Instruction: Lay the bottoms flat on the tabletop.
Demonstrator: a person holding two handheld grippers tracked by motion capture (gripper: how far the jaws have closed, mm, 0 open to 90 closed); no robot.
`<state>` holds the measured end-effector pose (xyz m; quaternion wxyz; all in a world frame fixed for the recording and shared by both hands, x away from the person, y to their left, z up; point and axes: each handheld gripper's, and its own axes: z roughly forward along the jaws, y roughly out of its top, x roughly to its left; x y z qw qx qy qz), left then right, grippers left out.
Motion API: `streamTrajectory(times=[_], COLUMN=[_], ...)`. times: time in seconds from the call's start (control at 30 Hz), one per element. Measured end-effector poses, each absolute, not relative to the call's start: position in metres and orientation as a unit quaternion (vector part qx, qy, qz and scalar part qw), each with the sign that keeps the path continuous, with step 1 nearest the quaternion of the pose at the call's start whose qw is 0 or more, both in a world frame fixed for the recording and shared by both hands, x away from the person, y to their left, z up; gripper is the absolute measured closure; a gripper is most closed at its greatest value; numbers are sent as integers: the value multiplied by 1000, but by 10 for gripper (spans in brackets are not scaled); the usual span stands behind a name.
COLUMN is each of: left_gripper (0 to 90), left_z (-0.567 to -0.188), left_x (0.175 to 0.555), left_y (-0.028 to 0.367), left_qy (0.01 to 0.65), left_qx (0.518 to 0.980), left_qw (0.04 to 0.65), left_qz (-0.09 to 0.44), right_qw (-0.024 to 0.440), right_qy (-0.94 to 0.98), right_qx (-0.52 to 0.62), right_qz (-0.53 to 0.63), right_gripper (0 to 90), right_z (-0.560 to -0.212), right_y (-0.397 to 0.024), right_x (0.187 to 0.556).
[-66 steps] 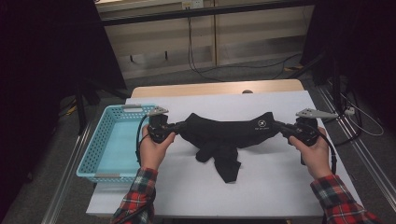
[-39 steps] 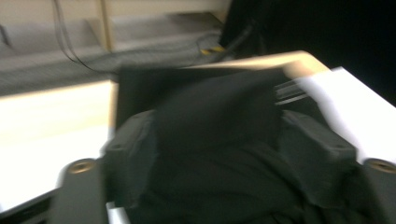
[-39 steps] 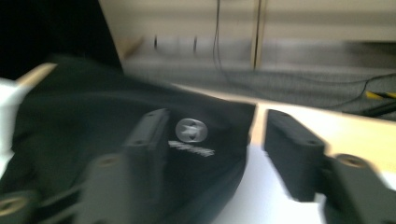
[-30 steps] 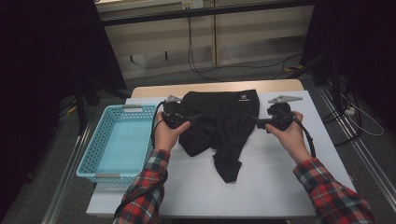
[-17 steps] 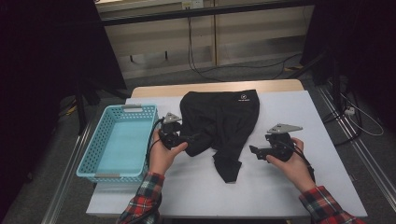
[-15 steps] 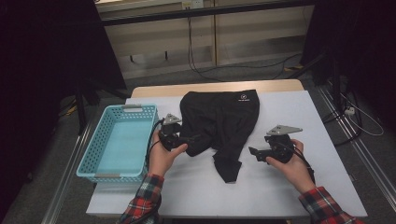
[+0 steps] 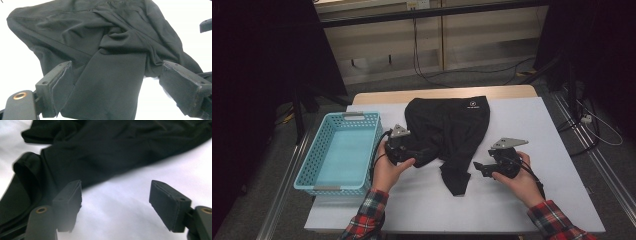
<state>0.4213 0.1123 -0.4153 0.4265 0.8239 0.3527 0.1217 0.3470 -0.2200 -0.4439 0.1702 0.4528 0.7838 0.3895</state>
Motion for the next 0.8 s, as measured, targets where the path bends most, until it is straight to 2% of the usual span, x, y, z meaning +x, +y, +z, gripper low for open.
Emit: streamTrajectory(times=[0.5,0.63,0.67,0.7,0.8], left_gripper=[119,119,119,119,119], left_z=[-412,-413,-413,-414,-414], left_x=[419,420,420,420,419], left_y=[113,113,113,113,111], left_qy=[353,351,351,351,353], left_qx=[821,823,823,824,821], left_qw=[432,429,429,426,431], left_qz=[124,124,124,128,124], right_qw=[139,130,130,119,109], right_qy=[799,803,803,811,823], right_qx=[424,412,412,401,386], right_qz=[404,410,410,409,402], right_gripper=[365,456,456,537,608], right_z=[-445,-446,-446,-447,-449], right_y=[-201,-195,-195,-190,-184], right_x=[347,347,347,345,343])
